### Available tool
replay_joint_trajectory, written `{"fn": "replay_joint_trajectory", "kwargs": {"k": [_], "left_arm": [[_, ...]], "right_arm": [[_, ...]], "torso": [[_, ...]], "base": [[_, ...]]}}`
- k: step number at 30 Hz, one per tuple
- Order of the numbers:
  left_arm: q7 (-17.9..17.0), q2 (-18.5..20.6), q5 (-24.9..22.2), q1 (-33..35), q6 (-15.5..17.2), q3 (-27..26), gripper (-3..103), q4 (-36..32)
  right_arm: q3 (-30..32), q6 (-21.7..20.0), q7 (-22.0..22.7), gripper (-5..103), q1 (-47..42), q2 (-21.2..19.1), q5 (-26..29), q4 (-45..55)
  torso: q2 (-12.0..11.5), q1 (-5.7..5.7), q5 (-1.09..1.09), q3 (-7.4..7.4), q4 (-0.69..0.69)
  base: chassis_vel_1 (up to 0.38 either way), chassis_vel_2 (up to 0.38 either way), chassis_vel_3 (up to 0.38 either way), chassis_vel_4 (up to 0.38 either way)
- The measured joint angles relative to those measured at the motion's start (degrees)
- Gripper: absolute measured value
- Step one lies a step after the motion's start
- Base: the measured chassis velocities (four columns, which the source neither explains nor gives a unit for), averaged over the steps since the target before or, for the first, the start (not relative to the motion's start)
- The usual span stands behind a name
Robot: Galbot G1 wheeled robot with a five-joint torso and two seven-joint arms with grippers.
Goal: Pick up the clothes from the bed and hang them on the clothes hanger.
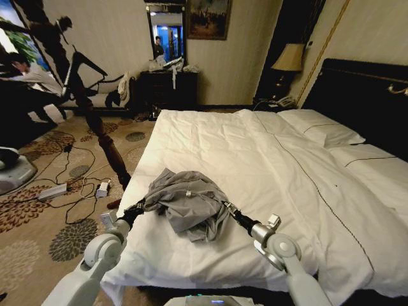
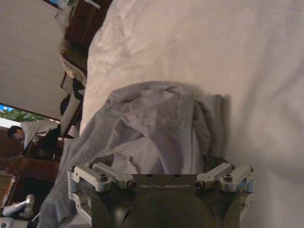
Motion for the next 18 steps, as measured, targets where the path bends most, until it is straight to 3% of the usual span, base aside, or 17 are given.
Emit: {"fn": "replay_joint_trajectory", "kwargs": {"k": [9,18], "left_arm": [[0.3,-0.1,0.2,-0.4,-0.2,0.4,0,0.6],[0.7,-0.6,0.4,-0.8,-0.3,1.4,0,1.3]], "right_arm": [[-0.4,0.0,0.3,100,1.5,1.1,-0.8,-1.0],[2.0,0.6,2.4,100,0.4,0.4,-0.2,5.9]], "torso": [[0.0,0.0,0.01,0.0,0.01],[0.0,0.0,0.0,0.0,0.0]], "base": [[0.0,0.0,0.0,0.0],[0.0,0.0,0.0,0.0]]}}
